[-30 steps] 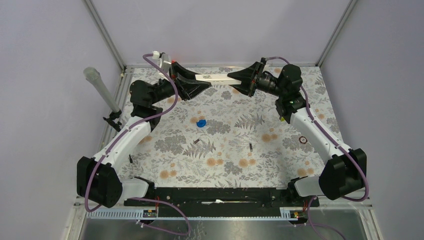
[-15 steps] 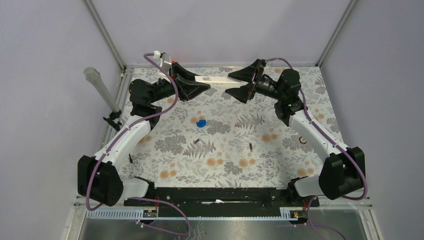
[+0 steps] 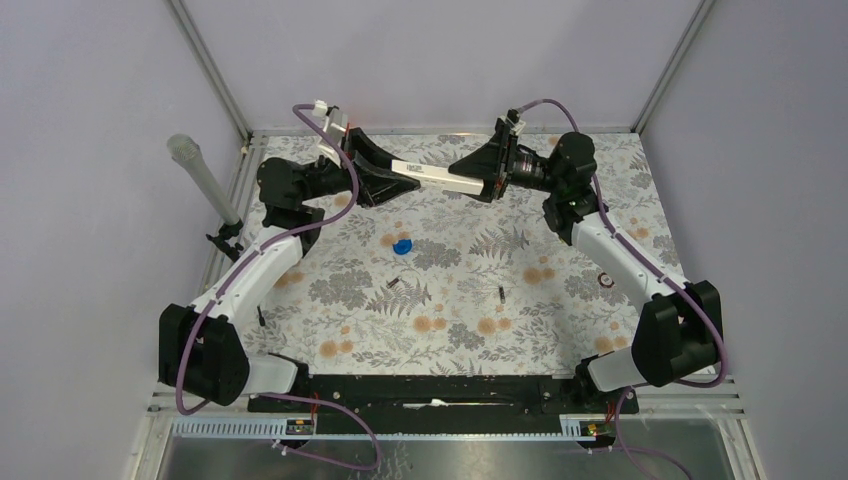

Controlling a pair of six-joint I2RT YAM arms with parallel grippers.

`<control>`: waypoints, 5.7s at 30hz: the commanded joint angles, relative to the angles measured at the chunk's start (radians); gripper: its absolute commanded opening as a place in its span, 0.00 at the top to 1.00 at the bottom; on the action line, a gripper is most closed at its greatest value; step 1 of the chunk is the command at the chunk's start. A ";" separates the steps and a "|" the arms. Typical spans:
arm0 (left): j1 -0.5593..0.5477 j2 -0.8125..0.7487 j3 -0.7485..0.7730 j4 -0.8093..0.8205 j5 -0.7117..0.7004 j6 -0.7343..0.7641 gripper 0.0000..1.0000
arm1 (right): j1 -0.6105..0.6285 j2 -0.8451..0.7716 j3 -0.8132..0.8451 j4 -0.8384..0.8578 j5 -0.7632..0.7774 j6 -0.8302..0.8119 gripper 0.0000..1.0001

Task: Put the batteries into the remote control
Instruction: Remove the battery cover from the remote control.

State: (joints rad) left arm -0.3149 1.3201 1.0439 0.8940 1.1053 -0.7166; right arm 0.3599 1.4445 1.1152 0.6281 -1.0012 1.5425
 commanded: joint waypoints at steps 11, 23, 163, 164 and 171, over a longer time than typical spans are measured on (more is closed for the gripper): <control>0.058 -0.020 0.028 0.161 -0.047 -0.060 1.00 | 0.007 0.018 -0.029 0.179 -0.064 0.041 0.59; 0.141 -0.055 -0.005 0.253 -0.115 -0.122 1.00 | -0.007 0.033 -0.040 0.232 -0.073 0.053 0.61; 0.106 -0.194 0.073 -0.781 -0.073 0.693 1.00 | 0.019 -0.023 0.233 -0.676 0.207 -0.498 0.96; 0.106 -0.193 0.073 -0.783 -0.075 0.697 1.00 | 0.014 -0.028 0.225 -0.662 0.208 -0.488 0.98; 0.109 -0.190 0.065 -0.800 -0.088 0.709 1.00 | -0.037 -0.087 0.062 -0.324 0.200 -0.264 1.00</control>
State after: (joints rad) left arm -0.2058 1.1454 1.0767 0.0639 1.0348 -0.0360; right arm 0.3489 1.4117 1.2293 0.0841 -0.7891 1.1503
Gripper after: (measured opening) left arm 0.349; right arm 0.145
